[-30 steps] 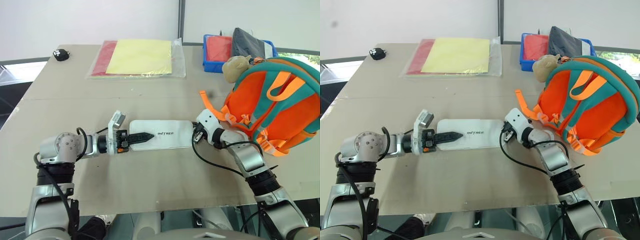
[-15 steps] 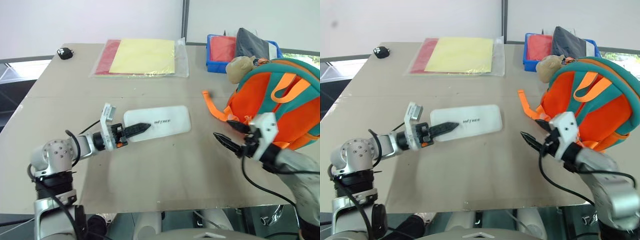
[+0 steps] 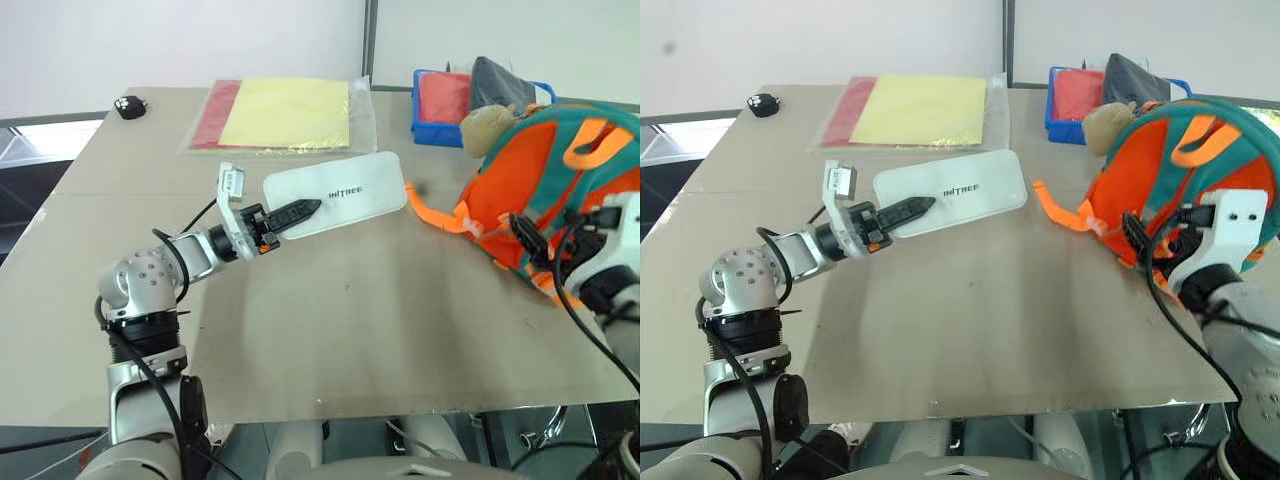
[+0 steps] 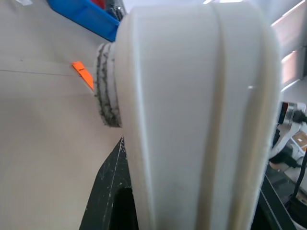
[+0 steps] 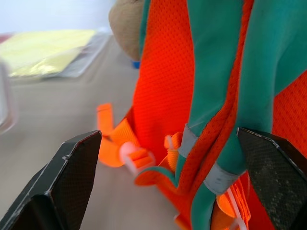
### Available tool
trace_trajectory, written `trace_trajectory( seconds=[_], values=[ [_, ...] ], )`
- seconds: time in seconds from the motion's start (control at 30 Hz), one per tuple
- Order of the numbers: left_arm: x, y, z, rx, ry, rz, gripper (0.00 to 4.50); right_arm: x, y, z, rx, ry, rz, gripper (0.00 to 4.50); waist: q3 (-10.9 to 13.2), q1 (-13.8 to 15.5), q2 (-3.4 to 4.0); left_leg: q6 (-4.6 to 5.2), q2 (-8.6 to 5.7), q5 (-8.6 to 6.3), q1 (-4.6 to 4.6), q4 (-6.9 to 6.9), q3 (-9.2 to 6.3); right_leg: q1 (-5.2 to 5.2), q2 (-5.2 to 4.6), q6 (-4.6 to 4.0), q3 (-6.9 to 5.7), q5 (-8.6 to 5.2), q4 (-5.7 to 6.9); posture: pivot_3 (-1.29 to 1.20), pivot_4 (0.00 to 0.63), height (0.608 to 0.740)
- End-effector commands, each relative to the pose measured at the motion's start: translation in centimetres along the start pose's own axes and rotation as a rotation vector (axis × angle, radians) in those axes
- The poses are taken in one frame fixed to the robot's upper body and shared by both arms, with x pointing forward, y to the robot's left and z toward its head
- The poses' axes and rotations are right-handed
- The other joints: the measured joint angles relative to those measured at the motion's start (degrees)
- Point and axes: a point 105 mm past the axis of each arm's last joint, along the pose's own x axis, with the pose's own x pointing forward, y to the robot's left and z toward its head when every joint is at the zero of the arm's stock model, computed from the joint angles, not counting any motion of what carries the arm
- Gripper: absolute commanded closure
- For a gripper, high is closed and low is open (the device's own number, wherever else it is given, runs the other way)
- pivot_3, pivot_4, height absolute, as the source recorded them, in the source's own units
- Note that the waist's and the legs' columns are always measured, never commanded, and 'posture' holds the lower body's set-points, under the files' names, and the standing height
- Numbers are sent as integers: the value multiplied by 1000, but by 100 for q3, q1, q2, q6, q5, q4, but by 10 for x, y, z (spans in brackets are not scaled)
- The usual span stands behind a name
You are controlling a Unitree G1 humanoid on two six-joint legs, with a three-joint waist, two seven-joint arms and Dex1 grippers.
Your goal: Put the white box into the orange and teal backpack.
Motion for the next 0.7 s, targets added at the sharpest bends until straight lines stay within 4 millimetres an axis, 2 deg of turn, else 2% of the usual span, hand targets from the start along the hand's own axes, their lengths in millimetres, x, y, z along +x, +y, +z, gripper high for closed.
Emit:
trace_trajectory(
  seconds=[0.03, 0.17, 0.3, 0.33, 0.47, 0.57, 0.63, 0.7],
  values=[
    [-2, -16, 13, 70, -53, -38, 3472, 13, -4, 6, -24, -21, -40, 563, 0, 0, 0, 0, 0, 0, -1, -7, 0, -3, 0, 1, 0, 0, -1, 0, 150, 740],
    [-5, -18, 9, 84, -53, -22, 3472, 28, -1, 7, -69, -26, -43, 2286, 1, -6, 1, 0, 0, 0, -6, -15, 0, -9, 0, 4, -1, -4, -5, 0, 150, 740],
    [-8, -17, 12, 83, -75, -2, 3472, 24, 8, 1, -76, -8, 25, 4317, 1, -4, 1, 0, 0, 0, -7, -16, -2, -10, 0, 4, -3, -3, -3, 0, 150, 740],
    [-8, -17, 12, 83, -75, -1, 3472, 22, 11, -2, -87, 1, 44, 4474, 1, -4, 1, 0, 1, 0, -5, -16, -4, -9, 1, 4, -4, -3, -3, 0, 150, 740],
    [-6, -14, 13, 83, -75, 5, 3472, 14, 18, -4, -92, -1, 92, 4474, 1, -7, 1, 0, 1, 0, -5, -13, -1, -9, 1, 5, -1, -3, -2, 0, 150, 740],
    [-4, -13, 14, 82, -74, 5, 3472, 0, 30, -2, -60, -19, 198, 4474, 1, -4, 1, 0, 1, 0, -4, -11, -1, -9, 1, 5, 0, -3, -1, 0, 150, 740],
    [-4, -12, 15, 82, -67, 3, 3472, -12, 35, 4, -70, -49, 231, 3955, 1, -4, 2, 0, 1, 0, -4, -12, -4, -8, 3, 4, -2, -3, -1, 0, 150, 740],
    [-3, -11, 15, 81, -59, 2, 3472, -22, 38, 10, -64, -72, 249, 3143, 1, -3, 2, 0, 1, 0, -4, -12, -4, -9, 3, 5, -1, -3, -1, 0, 150, 740]
  ],
)
